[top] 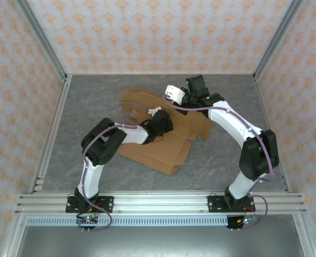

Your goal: Fold the paper box

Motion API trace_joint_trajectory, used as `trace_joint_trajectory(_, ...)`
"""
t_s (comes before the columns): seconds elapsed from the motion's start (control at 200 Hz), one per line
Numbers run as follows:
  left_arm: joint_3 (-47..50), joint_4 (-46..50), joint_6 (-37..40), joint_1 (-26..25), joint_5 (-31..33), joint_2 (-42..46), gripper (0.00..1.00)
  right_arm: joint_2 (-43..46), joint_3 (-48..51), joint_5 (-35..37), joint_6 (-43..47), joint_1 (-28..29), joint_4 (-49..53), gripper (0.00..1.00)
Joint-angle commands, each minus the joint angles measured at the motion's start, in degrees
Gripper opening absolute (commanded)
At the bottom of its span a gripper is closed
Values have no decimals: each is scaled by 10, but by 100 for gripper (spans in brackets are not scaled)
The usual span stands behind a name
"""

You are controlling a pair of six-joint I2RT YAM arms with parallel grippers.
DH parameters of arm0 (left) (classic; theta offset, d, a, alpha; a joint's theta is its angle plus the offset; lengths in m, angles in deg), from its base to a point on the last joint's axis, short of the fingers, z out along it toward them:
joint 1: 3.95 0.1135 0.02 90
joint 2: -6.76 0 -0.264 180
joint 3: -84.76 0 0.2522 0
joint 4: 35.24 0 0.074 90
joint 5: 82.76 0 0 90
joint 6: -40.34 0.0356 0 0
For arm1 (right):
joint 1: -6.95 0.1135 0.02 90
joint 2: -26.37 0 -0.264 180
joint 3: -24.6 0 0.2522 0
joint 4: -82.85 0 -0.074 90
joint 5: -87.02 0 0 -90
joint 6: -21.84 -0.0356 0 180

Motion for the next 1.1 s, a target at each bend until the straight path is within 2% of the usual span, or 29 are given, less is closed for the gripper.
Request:
trace_joint_trajectory(0.0,22,30,18,-4,-13,36,21,7,-11,9,3,6,7,0)
trace_joint_trajectory(0.24,59,49,44,-2,-29,82,22,-3,-37,27,14,5,18,0)
trace_joint_trajectory(0.365,73,44,45,8,-31,86,17,-4,-38,24,14,5,15,0)
trace_joint_trajectory(0.656,48,28,48,28,-33,35,8,-2,-38,4,14,7,14,0)
trace_joint_trajectory(0.966,8,15,34,19,-26,-24,4,0,-20,-12,7,15,14,0)
trace_joint_trajectory(1.096,-1,12,29,18,-27,-36,4,-4,-7,6,0,14,8,0)
